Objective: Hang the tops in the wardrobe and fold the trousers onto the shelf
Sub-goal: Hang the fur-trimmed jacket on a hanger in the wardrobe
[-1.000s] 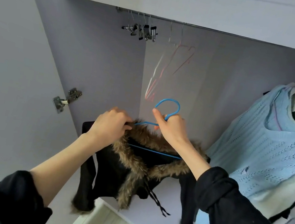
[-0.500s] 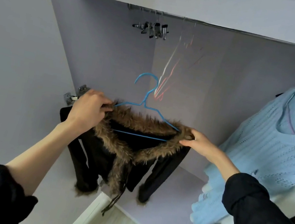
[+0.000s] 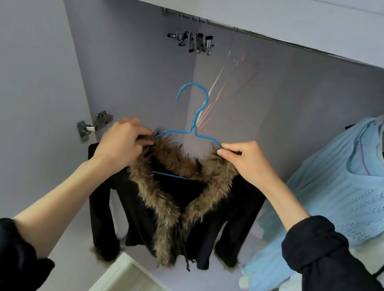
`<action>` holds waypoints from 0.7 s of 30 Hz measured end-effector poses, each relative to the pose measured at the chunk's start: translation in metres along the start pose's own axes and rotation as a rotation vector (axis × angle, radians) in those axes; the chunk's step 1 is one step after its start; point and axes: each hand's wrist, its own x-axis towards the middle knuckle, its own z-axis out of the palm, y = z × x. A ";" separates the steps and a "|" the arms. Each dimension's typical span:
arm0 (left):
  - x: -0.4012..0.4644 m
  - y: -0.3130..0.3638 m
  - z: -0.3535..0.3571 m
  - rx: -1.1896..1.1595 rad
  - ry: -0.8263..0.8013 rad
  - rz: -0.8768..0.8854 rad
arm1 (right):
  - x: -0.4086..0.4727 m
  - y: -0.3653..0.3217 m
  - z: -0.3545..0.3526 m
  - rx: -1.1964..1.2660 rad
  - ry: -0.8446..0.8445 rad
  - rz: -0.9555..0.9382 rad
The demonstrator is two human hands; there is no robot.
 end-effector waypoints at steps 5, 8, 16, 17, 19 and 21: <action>0.004 -0.006 -0.001 -0.071 0.058 -0.072 | -0.005 -0.016 -0.020 0.018 0.059 -0.052; 0.001 -0.007 -0.002 -0.102 0.088 -0.095 | -0.009 -0.004 -0.045 -0.004 0.062 0.014; 0.001 0.003 0.012 -0.117 0.044 -0.134 | -0.028 0.029 -0.054 -0.196 0.114 0.053; 0.001 0.005 0.014 -0.098 0.028 -0.123 | -0.030 0.029 -0.055 -0.172 0.136 0.066; -0.002 0.002 0.018 -0.042 -0.013 -0.105 | -0.034 0.029 -0.058 -0.125 0.150 0.074; -0.005 -0.001 0.021 0.015 -0.055 -0.098 | -0.039 0.031 -0.063 -0.114 0.143 0.090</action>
